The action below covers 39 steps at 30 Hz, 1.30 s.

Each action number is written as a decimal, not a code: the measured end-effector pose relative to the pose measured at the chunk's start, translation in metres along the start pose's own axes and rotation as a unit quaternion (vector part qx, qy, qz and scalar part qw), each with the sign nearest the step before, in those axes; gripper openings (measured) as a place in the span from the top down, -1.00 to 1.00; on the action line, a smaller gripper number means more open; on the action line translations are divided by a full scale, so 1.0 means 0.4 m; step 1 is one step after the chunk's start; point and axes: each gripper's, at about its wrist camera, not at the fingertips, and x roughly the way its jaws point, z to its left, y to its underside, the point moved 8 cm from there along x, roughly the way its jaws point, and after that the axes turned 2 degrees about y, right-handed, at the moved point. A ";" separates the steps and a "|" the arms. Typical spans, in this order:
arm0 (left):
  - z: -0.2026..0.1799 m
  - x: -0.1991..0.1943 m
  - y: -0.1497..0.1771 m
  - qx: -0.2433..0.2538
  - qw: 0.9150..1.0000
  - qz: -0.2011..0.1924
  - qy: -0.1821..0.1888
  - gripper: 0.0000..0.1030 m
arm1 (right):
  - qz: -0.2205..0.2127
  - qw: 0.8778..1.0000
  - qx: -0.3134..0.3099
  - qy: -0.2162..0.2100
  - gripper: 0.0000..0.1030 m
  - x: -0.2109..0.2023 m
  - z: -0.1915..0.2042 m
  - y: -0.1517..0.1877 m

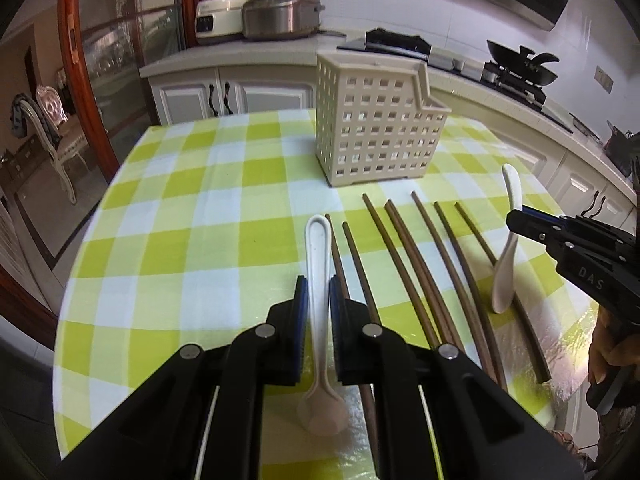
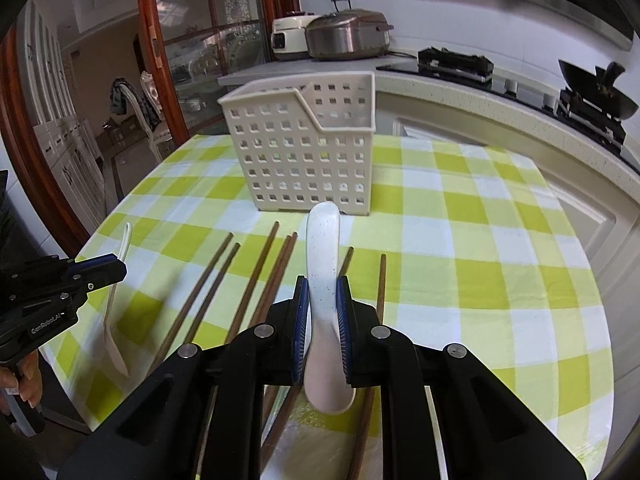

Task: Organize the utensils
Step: 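Lift the white spoon with the right tool and carry it to the caddy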

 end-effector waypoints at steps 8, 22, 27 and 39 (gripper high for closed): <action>-0.005 -0.065 -0.007 0.008 0.999 -0.038 -0.012 0.79 | -0.023 1.000 -0.006 0.005 0.72 -0.053 0.003 -0.017; -0.020 -0.116 -0.077 0.008 0.995 -0.093 -0.025 0.79 | -0.056 0.998 -0.018 0.013 0.72 -0.084 0.004 -0.070; -0.030 -0.130 -0.145 0.014 0.993 -0.116 -0.025 0.79 | -0.077 0.997 -0.026 0.014 0.72 -0.081 -0.003 -0.129; -0.081 -0.217 -0.438 0.038 0.982 -0.185 -0.018 0.79 | -0.150 0.988 -0.021 0.005 0.72 -0.079 -0.055 -0.376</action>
